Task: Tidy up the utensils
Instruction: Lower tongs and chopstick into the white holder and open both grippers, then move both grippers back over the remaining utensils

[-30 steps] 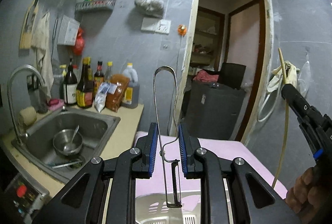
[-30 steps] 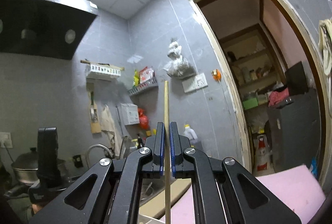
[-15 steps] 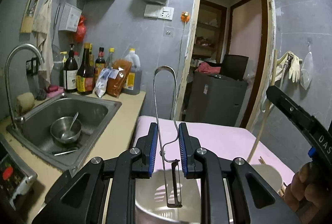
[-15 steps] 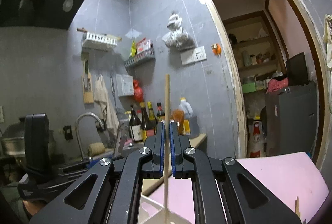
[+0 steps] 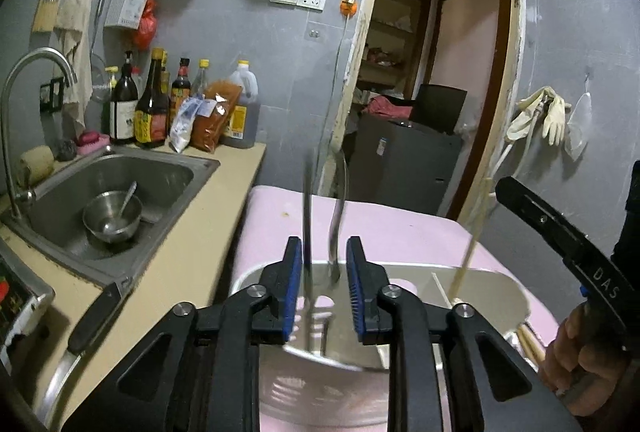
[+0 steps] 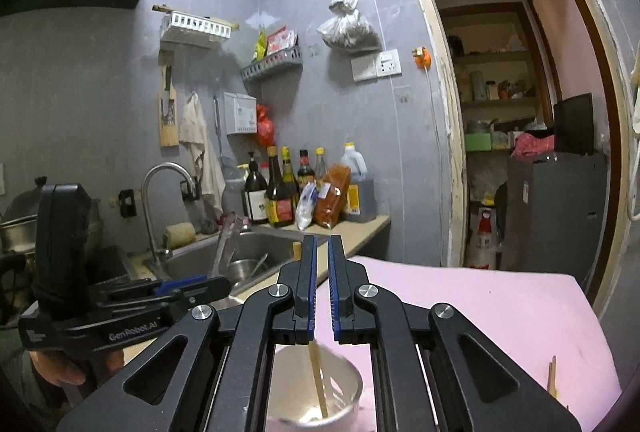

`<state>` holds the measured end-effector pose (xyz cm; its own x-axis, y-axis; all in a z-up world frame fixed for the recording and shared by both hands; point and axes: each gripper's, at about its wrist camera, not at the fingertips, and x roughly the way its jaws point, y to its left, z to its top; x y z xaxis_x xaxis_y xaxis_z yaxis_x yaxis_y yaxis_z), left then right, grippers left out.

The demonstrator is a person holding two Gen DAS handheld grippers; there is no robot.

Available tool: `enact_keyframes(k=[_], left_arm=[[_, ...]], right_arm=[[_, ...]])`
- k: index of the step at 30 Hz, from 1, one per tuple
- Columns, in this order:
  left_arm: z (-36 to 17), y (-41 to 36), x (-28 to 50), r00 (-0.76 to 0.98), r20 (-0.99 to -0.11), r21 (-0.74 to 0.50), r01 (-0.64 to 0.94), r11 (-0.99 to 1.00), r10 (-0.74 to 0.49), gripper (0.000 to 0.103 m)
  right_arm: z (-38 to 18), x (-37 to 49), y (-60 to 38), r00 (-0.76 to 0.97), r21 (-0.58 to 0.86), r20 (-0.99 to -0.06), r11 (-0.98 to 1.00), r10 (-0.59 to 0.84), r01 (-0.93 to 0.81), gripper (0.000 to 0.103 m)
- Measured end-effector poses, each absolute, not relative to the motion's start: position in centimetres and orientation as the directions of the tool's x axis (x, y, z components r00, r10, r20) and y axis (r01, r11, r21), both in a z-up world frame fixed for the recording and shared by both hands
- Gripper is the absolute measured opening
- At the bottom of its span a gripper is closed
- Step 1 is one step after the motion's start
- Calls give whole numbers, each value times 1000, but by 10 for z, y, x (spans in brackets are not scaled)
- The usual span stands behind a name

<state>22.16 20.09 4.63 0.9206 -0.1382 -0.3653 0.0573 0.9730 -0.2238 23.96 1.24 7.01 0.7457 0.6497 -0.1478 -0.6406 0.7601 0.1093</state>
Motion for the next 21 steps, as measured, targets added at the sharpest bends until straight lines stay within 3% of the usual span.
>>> enact_keyframes(k=[1,3,8,10,14,17,19,21], left_arm=[[48,201,219,921,-361,-237,61,970,-146,33],[52,201,214,925,-348,-252,60,966,-149,36],[70,192,203,937,-316,-269,60,961,-147,40],[78,184,198,945,-294,-263,61,963,-141,49],[94,162,190,956,-266,-227,61,972,-122,56],[101,144,185,960,-249,-200,78,977,-128,67],[105,130,182,964,-230,-185,89,979,-131,81],[108,115,179,967,-212,-174,104,979,-140,85]], right_arm=[[72,239,10,745,113,-146,759,651,-641,15],[76,236,3,743,122,-135,755,655,-644,26],[88,229,-16,763,118,-109,770,638,-627,31],[95,224,-28,780,118,-83,783,621,-611,43],[107,215,-53,813,107,-39,811,581,-575,55],[115,208,-77,836,101,-12,833,548,-544,69],[119,204,-93,850,96,0,846,527,-524,77],[120,199,-112,868,93,6,864,496,-494,81]])
